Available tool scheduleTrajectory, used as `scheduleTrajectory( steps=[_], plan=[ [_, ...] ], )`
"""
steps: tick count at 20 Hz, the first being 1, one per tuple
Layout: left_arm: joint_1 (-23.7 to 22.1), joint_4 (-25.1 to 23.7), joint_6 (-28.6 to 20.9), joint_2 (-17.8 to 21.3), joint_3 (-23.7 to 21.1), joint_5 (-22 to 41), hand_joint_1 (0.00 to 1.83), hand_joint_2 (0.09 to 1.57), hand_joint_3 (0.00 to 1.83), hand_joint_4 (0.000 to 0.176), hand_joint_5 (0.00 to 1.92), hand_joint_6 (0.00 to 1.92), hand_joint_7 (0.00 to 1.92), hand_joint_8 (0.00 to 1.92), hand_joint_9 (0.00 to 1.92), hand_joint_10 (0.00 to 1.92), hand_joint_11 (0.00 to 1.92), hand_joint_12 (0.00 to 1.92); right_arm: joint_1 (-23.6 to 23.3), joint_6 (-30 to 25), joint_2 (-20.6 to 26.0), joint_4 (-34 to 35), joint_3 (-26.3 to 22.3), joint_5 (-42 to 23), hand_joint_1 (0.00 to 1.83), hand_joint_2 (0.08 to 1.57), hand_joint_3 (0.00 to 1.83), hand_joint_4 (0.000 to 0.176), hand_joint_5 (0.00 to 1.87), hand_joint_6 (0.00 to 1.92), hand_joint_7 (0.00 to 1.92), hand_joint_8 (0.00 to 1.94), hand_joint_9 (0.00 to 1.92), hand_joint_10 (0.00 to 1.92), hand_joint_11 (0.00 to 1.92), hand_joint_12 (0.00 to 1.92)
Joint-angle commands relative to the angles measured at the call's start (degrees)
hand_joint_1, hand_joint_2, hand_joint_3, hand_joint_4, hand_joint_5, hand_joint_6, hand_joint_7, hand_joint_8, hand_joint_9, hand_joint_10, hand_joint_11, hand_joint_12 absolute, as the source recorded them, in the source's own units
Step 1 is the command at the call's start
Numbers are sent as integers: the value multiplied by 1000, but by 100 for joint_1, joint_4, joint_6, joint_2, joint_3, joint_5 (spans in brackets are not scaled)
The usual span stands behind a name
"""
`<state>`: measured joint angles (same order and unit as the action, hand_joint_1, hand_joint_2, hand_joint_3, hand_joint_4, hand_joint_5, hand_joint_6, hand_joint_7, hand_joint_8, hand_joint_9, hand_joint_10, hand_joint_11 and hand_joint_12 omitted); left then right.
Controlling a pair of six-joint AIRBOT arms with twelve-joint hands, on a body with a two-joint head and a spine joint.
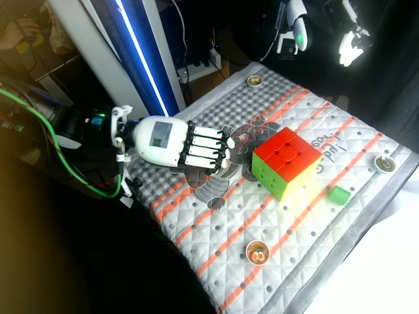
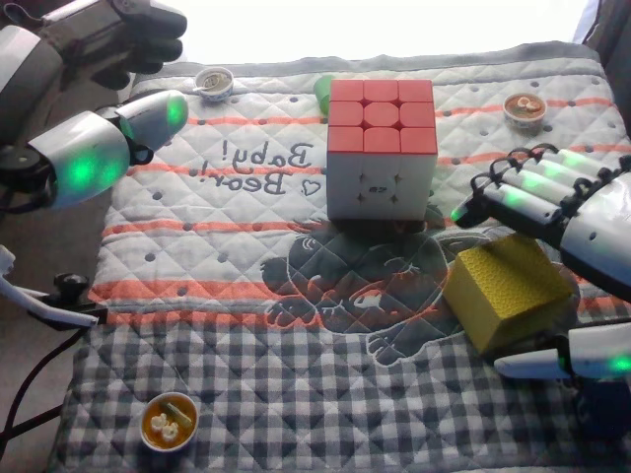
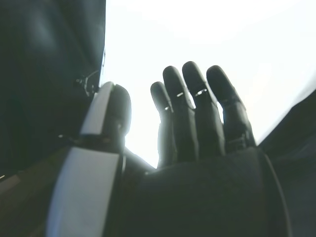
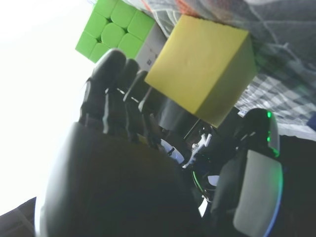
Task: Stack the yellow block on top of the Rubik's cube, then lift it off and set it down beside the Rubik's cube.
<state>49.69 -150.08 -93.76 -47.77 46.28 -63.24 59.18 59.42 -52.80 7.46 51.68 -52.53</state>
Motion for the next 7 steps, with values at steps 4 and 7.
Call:
scheduleTrajectory(
  steps=[4, 7],
  plan=[
    [162, -335, -933, 97, 65, -1004, 813, 1295, 0, 0, 356, 682, 532, 555, 419, 866, 121, 1519, -24, -7, 184, 217, -111, -1453, 594, 929, 10, 0, 0, 895, 12, 817, 0, 848, 0, 1566],
    [371, -559, -2095, 111, 311, -1281, 784, 1224, 0, 0, 491, 447, 680, 455, 610, 720, 359, 1438, 4, -7, 317, 500, -179, -2332, 682, 1099, 32, 0, 82, 788, 196, 471, 81, 710, 0, 1250]
  ],
)
